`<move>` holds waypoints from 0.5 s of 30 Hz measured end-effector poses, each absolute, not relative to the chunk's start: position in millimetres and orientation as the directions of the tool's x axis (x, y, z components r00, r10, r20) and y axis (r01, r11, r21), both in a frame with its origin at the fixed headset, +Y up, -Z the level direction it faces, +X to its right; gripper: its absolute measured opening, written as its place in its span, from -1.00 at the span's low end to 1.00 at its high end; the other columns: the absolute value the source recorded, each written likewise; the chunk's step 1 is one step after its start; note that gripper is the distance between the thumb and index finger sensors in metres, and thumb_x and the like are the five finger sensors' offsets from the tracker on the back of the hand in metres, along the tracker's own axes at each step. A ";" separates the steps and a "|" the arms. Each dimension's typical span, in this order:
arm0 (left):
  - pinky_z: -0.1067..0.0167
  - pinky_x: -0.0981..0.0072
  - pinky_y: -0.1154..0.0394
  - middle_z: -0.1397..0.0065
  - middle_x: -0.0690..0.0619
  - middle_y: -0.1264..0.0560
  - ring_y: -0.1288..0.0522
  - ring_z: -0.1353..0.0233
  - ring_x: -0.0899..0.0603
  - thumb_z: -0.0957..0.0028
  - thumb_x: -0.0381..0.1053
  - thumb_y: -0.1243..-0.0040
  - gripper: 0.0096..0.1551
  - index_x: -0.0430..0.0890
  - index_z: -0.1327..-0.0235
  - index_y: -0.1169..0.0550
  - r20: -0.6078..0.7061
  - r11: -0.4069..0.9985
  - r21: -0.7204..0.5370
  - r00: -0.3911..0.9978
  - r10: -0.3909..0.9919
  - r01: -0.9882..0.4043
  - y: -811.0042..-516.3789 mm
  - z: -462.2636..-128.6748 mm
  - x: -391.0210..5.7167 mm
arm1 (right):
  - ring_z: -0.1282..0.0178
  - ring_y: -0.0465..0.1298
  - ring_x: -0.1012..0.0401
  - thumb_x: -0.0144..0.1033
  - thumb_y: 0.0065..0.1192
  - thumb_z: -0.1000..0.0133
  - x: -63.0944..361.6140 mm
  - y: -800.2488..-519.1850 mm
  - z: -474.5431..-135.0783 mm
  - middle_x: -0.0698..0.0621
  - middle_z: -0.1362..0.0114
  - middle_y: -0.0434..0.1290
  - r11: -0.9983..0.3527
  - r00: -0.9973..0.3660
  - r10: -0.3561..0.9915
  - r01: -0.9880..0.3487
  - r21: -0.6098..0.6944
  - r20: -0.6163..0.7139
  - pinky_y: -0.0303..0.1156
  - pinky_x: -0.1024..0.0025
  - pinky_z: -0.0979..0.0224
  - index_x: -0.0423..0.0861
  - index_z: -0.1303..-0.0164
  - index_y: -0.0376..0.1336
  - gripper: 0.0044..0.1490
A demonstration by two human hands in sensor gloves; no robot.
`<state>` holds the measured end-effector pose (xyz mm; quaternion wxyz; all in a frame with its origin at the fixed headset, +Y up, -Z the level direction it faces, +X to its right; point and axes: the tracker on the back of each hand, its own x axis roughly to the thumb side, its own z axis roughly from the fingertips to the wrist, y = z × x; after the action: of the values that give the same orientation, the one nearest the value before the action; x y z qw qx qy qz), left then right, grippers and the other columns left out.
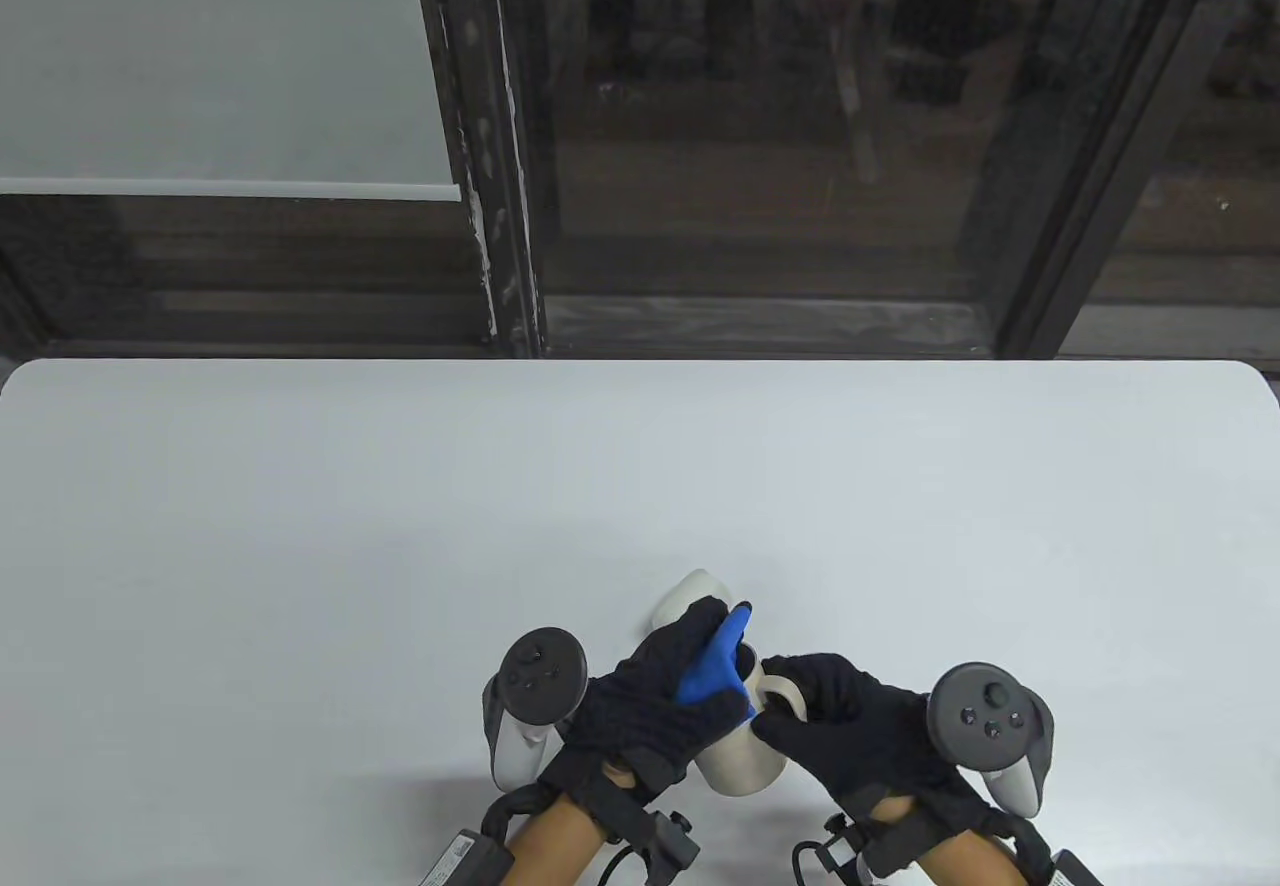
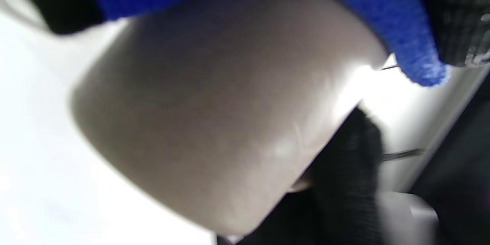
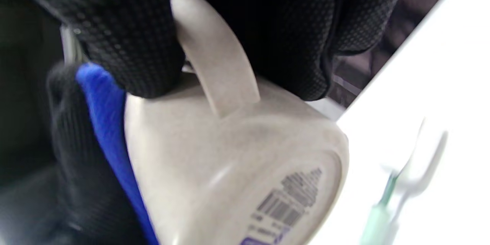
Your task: Brush the water cup with the cup brush
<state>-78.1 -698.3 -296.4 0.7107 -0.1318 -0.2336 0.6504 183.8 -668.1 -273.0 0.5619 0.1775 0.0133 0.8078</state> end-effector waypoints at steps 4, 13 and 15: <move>-0.53 -0.40 -0.10 -0.64 -0.15 -0.31 -0.18 -0.68 -0.36 0.37 0.69 -0.34 0.23 0.21 -0.59 -0.26 0.076 -0.105 -0.685 -0.213 0.974 -0.721 -701.9 -301.3 -72.6 | -0.21 0.68 0.16 0.13 0.52 0.03 180.2 -687.3 -284.0 0.03 -0.24 0.53 -0.042 -0.023 0.999 -0.880 0.474 0.046 0.51 0.21 -0.34 0.03 -0.10 0.36 -0.39; -0.56 -0.45 0.10 -0.69 -0.12 -0.28 0.07 -0.75 -0.33 0.38 0.66 -0.39 0.24 0.22 -0.61 -0.27 0.005 -0.179 -0.742 -0.273 0.962 -0.647 -704.9 -301.5 -71.5 | -0.30 0.64 0.17 0.12 0.46 -0.02 167.2 -714.1 -287.8 0.05 -0.31 0.48 0.237 0.121 0.966 -0.771 0.592 -0.230 0.48 0.22 -0.41 0.06 -0.14 0.32 -0.41; -0.57 -0.45 0.07 -0.70 -0.11 -0.25 -0.04 -0.74 -0.35 0.38 0.62 -0.43 0.23 0.24 -0.61 -0.26 0.037 -0.117 -0.695 -0.198 0.980 -0.710 -702.1 -302.3 -76.7 | -0.31 0.64 0.17 0.12 0.46 -0.03 174.0 -704.4 -287.0 0.05 -0.31 0.48 0.094 0.044 0.993 -0.840 0.534 -0.105 0.48 0.21 -0.42 0.07 -0.14 0.32 -0.42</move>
<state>-76.7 -702.1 -302.3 0.5924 -0.2241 -0.3011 0.7128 174.0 -704.4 -287.0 0.7029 0.1669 0.2299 0.6521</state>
